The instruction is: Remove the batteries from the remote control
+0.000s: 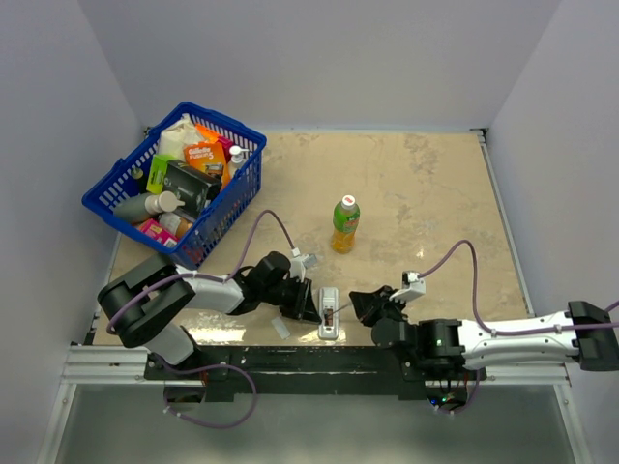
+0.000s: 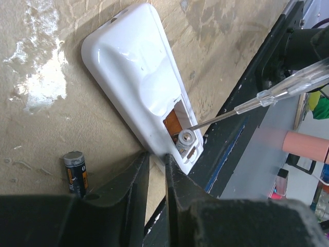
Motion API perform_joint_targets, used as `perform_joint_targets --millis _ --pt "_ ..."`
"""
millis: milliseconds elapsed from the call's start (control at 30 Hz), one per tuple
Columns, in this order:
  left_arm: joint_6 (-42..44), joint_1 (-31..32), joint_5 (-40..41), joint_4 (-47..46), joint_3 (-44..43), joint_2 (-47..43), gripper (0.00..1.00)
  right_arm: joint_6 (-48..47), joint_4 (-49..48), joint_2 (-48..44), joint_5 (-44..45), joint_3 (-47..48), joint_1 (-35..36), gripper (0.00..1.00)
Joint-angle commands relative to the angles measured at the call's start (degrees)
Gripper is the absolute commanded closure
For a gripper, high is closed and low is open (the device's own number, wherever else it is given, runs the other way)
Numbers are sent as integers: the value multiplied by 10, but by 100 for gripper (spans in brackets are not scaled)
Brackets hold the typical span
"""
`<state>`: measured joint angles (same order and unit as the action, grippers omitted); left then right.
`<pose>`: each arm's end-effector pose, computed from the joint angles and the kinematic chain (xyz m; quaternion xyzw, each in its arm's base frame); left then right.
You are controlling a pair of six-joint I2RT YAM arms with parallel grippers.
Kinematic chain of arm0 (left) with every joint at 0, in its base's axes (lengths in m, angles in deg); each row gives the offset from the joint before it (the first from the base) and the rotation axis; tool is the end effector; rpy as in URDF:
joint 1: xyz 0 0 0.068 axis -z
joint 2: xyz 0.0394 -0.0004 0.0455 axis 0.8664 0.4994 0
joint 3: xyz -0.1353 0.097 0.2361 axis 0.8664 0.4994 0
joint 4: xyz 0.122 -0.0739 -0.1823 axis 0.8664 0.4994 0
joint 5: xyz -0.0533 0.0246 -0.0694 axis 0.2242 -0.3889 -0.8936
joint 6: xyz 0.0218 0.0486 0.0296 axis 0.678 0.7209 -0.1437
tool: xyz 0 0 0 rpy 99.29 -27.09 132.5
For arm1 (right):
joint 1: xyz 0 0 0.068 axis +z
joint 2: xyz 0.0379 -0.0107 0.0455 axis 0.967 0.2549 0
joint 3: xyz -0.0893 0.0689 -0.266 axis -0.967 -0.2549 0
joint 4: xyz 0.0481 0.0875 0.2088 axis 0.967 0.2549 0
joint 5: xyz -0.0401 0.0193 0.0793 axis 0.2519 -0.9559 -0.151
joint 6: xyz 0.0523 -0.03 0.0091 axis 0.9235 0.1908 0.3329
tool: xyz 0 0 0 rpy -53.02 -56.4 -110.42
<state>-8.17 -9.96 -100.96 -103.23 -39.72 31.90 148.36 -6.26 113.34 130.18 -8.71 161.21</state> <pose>0.1424 -0.2052 0.1541 0.1400 0.8791 -0.4467 0.0902 0.0467 0.1034 0.1967 0.1724 0.7825 0.3344 0.4961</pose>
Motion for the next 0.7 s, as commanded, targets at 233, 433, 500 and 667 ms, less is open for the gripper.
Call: perform_joint_targets --millis 233,433,500,667 --pt "17 7 43 2 -30 -3 78 4 65 17 17 85 2 100" --pt "22 7 50 15 -35 -9 76 6 72 23 11 93 2 100" --pt "24 6 55 22 -39 -16 76 6 75 25 11 95 2 100" --pt "28 6 56 31 -43 -18 75 4 74 23 7 96 2 100"
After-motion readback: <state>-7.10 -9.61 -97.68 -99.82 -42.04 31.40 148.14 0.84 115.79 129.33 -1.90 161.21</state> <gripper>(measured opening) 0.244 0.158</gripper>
